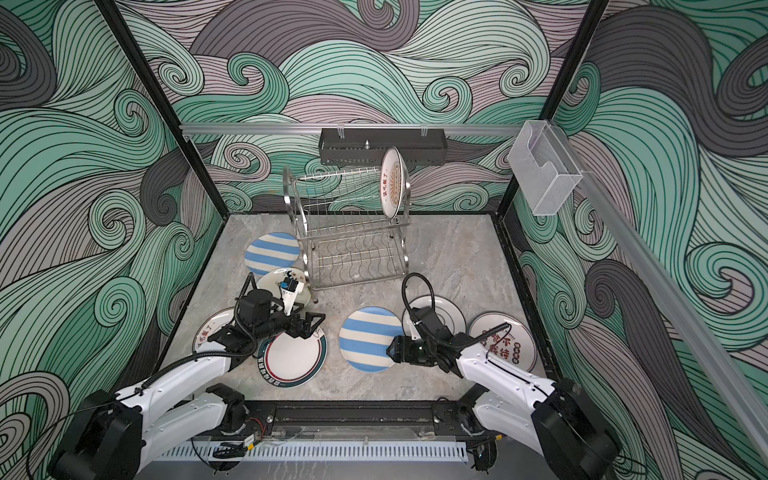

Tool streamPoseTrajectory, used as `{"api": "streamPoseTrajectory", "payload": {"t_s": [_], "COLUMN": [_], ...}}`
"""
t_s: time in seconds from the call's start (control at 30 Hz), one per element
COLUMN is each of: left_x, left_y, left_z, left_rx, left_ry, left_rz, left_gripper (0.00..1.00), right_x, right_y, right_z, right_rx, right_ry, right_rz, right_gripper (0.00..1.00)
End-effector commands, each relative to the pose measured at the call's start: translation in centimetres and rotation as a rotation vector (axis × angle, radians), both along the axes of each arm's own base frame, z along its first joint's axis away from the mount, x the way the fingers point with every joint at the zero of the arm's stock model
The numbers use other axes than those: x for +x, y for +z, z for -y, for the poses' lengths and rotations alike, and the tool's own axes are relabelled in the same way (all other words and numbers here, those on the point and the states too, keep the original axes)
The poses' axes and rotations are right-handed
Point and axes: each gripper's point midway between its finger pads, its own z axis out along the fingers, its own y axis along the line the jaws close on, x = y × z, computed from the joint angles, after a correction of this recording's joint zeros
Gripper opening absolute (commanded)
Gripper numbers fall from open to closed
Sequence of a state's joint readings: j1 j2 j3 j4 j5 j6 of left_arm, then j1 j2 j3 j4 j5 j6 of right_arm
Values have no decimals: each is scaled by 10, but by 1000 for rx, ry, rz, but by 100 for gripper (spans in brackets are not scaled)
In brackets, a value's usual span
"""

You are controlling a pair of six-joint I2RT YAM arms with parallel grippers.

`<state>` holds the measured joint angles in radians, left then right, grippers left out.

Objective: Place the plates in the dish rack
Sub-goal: 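Move the right gripper to the striped plate while the left reaches toward it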

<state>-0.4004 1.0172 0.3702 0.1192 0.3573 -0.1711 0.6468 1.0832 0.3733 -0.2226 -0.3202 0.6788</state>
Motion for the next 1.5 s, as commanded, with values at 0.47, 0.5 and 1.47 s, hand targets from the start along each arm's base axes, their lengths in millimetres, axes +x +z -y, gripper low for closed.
{"api": "streamPoseTrajectory", "payload": {"t_s": [0.47,0.5,1.47], "left_x": [-13,-12,-5], "left_y": [-7,-6,-60], "left_z": [47,50,90], "left_rx": [80,87,335], "left_ry": [-160,-165,-224], "left_rz": [-36,-35,-181], "left_gripper": [99,99,99], "right_x": [14,15,20], "right_y": [-8,-8,-21], "right_z": [-8,-7,-5], "right_rx": [10,9,29], "right_ry": [-18,-23,-81], "right_rz": [42,45,57], "right_gripper": [76,76,75]}}
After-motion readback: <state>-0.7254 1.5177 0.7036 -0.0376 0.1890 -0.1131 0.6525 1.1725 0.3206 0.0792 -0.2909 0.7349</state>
